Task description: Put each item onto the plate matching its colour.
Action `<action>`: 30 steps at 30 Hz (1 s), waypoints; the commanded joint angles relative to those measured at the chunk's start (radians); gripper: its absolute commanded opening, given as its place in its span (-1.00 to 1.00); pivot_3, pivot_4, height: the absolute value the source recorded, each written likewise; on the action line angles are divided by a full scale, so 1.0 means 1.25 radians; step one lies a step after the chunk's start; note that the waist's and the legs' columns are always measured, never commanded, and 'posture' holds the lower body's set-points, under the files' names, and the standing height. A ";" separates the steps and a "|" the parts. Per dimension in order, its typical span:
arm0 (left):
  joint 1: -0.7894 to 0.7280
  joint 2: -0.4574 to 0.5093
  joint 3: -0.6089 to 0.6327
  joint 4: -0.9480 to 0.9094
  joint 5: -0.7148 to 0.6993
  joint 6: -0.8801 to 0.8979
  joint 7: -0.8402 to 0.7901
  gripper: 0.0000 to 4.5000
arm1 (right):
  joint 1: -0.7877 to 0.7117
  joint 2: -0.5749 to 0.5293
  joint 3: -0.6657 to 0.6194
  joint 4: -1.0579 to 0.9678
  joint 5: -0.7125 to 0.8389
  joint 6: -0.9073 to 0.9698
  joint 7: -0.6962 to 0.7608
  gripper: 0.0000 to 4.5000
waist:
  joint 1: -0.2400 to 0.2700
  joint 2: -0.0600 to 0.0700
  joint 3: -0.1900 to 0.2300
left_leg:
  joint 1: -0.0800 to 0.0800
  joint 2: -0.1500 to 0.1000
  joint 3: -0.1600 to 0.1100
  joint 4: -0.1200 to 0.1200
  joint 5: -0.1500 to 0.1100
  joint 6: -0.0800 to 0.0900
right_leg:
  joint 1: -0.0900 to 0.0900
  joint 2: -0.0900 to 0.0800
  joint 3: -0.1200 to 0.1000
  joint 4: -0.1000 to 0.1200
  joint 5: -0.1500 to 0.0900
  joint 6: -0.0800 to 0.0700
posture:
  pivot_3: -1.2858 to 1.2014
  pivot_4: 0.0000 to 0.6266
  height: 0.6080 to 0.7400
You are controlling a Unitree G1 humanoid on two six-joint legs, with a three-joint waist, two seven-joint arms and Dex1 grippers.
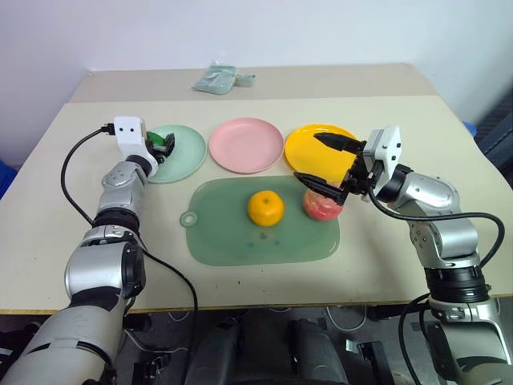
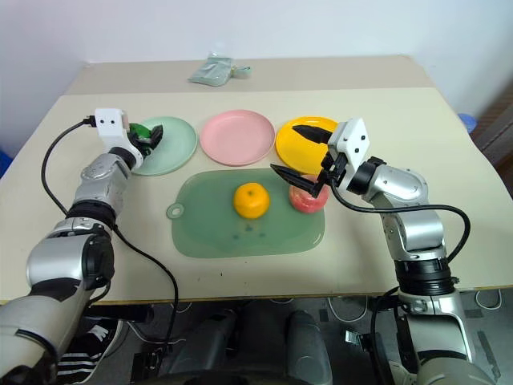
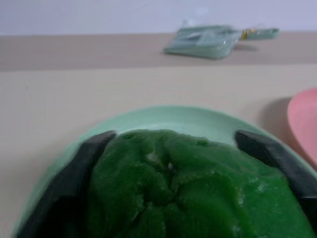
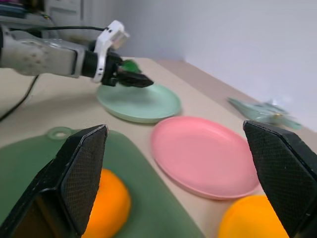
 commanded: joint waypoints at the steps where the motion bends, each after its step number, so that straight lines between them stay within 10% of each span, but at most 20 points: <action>1: -0.031 0.014 0.001 -0.021 0.006 -0.033 -0.034 0.98 | 0.003 -0.008 -0.016 -0.034 0.017 0.000 0.004 1.00 | -0.001 0.000 0.000 | 0.000 0.000 0.000 0.000 0.000 0.000 | 0.000 0.000 0.000 0.000 0.000 0.000 | 0.03 -0.52 1.00; 14: 0.154 0.009 -0.064 -0.420 -0.210 0.104 -0.802 0.98 | 0.006 -0.076 0.045 0.033 -0.036 0.096 0.039 1.00 | -0.012 0.001 -0.001 | 0.001 0.001 0.003 0.000 0.000 0.000 | 0.000 0.000 0.001 0.000 0.000 -0.001 | 0.03 -0.52 1.00; 30: 0.227 0.001 -0.114 -0.537 -0.206 0.167 -0.851 0.98 | -0.017 -0.051 -0.021 0.006 0.048 0.119 0.048 1.00 | -0.017 0.001 0.000 | 0.000 0.001 0.001 0.000 0.000 0.000 | -0.001 0.000 0.001 0.000 0.001 -0.001 | 0.03 -0.52 1.00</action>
